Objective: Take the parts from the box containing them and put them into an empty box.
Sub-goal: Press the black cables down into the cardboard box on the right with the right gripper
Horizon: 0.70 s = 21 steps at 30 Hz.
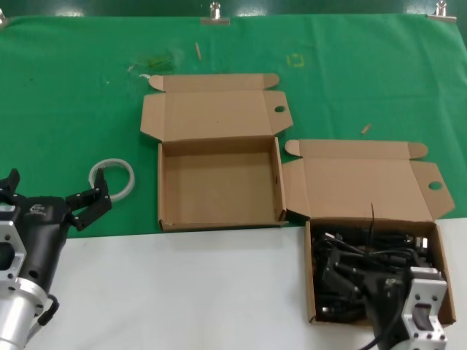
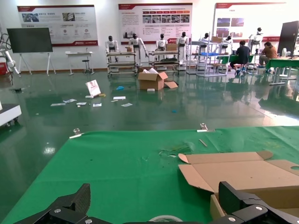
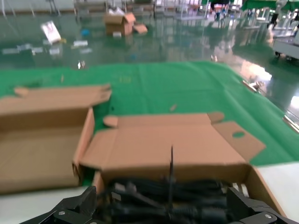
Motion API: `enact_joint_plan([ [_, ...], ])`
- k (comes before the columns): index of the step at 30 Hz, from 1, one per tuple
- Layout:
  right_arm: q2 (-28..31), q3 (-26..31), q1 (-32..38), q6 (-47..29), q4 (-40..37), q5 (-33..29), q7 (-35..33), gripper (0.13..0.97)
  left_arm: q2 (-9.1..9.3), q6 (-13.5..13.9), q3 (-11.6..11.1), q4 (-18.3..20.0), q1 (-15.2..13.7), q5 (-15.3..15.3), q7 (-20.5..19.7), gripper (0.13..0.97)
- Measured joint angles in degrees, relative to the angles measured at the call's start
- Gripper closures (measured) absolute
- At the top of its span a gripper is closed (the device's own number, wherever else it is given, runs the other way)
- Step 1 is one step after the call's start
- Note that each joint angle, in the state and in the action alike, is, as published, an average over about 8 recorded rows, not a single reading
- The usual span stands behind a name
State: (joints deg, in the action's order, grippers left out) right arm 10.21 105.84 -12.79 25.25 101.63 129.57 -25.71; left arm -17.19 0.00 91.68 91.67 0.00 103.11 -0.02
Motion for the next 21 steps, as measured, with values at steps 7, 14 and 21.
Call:
enact_joint_plan([
  [7, 0.0, 0.53, -1.63, 4.52, 1.58, 4.59, -8.01, 0.129, 0.0, 0.0, 0.0, 0.0, 0.0, 0.0, 0.0, 0.132],
  [14, 0.0, -1.16, -3.01, 8.26, 3.61, 10.42, -18.84, 0.129, 0.0, 0.0, 0.0, 0.0, 0.0, 0.0, 0.0, 0.132],
  [21, 0.0, -4.74, -4.13, 10.55, 5.77, 17.52, -31.86, 0.129, 0.0, 0.0, 0.0, 0.0, 0.0, 0.0, 0.0, 0.132],
])
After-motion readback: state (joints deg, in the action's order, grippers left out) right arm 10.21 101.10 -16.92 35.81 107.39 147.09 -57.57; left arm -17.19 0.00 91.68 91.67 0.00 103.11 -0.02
